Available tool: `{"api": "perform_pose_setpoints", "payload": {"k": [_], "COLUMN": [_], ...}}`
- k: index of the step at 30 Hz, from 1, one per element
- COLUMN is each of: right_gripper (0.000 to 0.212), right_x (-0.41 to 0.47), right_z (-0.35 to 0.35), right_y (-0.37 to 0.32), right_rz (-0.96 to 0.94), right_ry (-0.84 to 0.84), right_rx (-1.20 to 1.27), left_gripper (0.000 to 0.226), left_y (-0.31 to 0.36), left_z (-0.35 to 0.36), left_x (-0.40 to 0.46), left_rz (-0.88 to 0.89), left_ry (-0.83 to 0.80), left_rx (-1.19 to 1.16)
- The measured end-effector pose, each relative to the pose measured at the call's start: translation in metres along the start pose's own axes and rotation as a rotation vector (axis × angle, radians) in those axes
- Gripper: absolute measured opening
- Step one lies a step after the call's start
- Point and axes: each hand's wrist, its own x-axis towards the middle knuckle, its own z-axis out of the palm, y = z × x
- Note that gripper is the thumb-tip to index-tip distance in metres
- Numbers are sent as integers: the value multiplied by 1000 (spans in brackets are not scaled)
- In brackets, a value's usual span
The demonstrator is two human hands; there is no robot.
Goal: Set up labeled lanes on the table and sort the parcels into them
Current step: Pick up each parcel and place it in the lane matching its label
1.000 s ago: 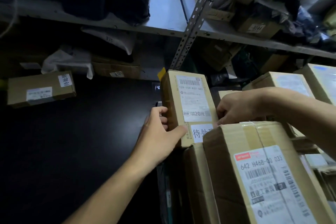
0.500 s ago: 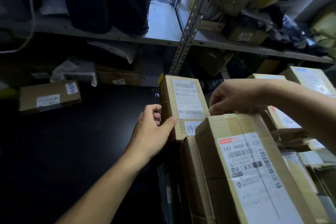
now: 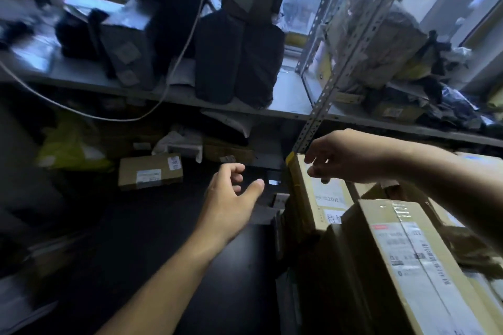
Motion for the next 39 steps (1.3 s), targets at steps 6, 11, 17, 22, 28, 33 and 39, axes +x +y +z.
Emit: {"api": "perform_pose_setpoints", "payload": {"k": [6, 11, 17, 22, 28, 33, 39], "right_gripper": [11, 21, 41, 55, 49, 47, 15], "right_x": [39, 97, 205, 295, 381, 419, 386], "right_z": [20, 65, 174, 230, 267, 303, 334], "right_y": [-61, -101, -131, -142, -151, -167, -178], "right_rz": [-93, -193, -69, 68, 189, 320, 412], "right_ry": [-4, 4, 1, -22, 80, 16, 206], "right_rx": [-72, -76, 329, 517, 665, 805, 1152], "left_gripper": [35, 27, 25, 44, 64, 53, 15], "left_y": [-28, -83, -185, -248, -314, -344, -340], "left_z": [-65, -128, -201, -237, -244, -232, -217], "left_x": [9, 33, 99, 177, 231, 248, 225], "left_rz": [-41, -137, -284, -302, -438, -430, -293], "left_ry": [112, 204, 272, 302, 291, 253, 443], "left_rx": [3, 42, 116, 173, 335, 300, 154]}}
